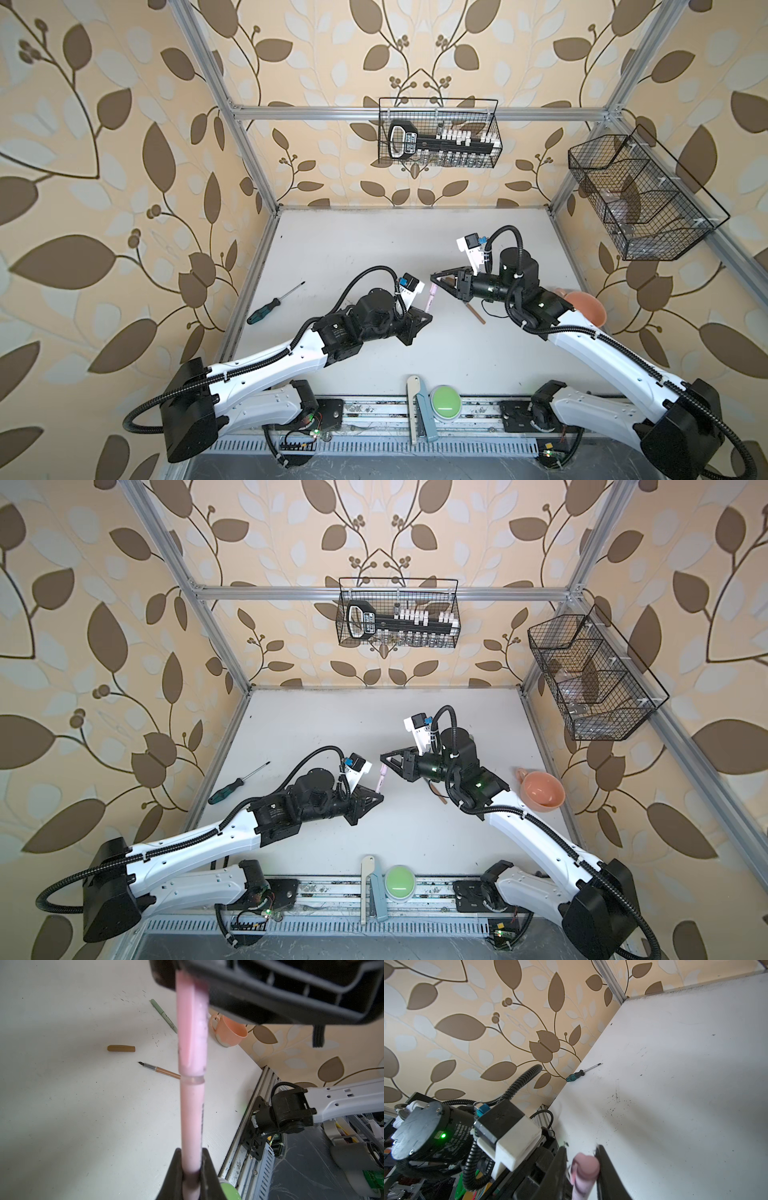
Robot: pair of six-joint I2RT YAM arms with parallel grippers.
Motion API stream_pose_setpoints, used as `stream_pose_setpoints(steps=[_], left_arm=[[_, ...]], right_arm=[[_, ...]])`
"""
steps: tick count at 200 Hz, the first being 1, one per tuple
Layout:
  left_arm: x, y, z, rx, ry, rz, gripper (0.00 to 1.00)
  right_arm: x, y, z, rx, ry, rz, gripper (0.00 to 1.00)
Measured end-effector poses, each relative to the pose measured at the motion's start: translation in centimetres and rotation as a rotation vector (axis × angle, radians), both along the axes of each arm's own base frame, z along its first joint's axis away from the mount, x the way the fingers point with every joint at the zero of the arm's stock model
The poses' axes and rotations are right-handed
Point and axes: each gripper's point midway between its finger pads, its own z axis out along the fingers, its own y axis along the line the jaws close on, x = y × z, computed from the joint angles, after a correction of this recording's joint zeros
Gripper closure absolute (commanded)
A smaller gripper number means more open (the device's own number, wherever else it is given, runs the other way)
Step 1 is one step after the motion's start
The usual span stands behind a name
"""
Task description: Insert the pens into the pen caps
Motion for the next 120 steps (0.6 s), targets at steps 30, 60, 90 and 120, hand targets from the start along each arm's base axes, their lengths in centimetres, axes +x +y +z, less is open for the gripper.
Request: stream_pose_setpoints(steps=[30, 60, 90, 120], left_arm=[[0.1, 0.2, 0.1, 0.003, -0.008, 0.006, 1.0], [0.4, 0.5, 0.3, 0.015, -0.034, 0.02, 1.0], [0.7, 0.6, 0.8, 0.029, -0.058, 0.032, 1.0], [1.0, 0.7, 1.0, 0.044, -0.072, 0.037, 1.0]], right_arm=[[-0.1, 0.1, 0.2, 0.01, 0.004, 0.007, 0.92], [-0.2, 0.3, 0.5, 0.021, 0.001, 0.013, 0.99], [-0.1, 0.3, 0.9, 0.031, -0.018, 0.011, 1.0], [0.0, 0.4, 1.2, 0.037, -0.033, 0.01, 1.0]])
